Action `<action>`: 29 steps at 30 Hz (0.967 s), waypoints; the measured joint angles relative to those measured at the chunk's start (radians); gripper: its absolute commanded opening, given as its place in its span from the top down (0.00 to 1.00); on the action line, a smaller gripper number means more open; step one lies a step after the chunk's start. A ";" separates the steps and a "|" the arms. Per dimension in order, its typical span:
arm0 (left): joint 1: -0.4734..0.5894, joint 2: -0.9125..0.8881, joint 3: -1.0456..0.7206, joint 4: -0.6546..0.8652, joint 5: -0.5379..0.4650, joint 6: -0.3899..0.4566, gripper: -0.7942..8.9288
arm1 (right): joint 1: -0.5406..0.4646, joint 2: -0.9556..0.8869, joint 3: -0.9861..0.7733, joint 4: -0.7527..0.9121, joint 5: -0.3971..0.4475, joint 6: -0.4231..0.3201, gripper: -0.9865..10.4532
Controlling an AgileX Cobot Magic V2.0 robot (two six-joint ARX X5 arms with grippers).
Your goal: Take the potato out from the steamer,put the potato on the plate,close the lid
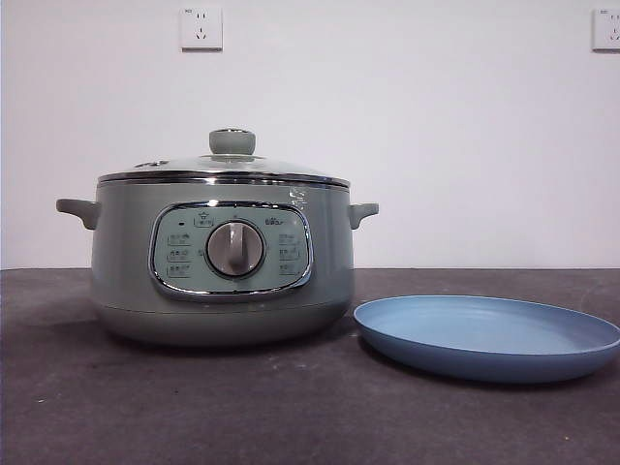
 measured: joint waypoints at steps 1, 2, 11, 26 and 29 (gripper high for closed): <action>-0.012 0.027 0.010 0.013 -0.011 0.000 0.23 | 0.000 0.000 0.000 0.000 0.000 0.000 0.37; -0.027 0.059 0.021 0.027 -0.024 0.001 0.23 | 0.000 0.000 0.000 0.000 0.000 0.000 0.37; -0.143 0.361 0.158 0.140 -0.146 0.022 0.23 | 0.000 0.000 0.000 0.000 0.000 0.000 0.37; -0.259 0.718 0.283 0.286 -0.285 0.047 0.23 | 0.000 0.000 0.000 -0.026 0.001 0.000 0.37; -0.270 0.748 0.283 0.296 -0.311 0.047 0.24 | 0.000 0.000 0.000 -0.032 0.001 0.000 0.37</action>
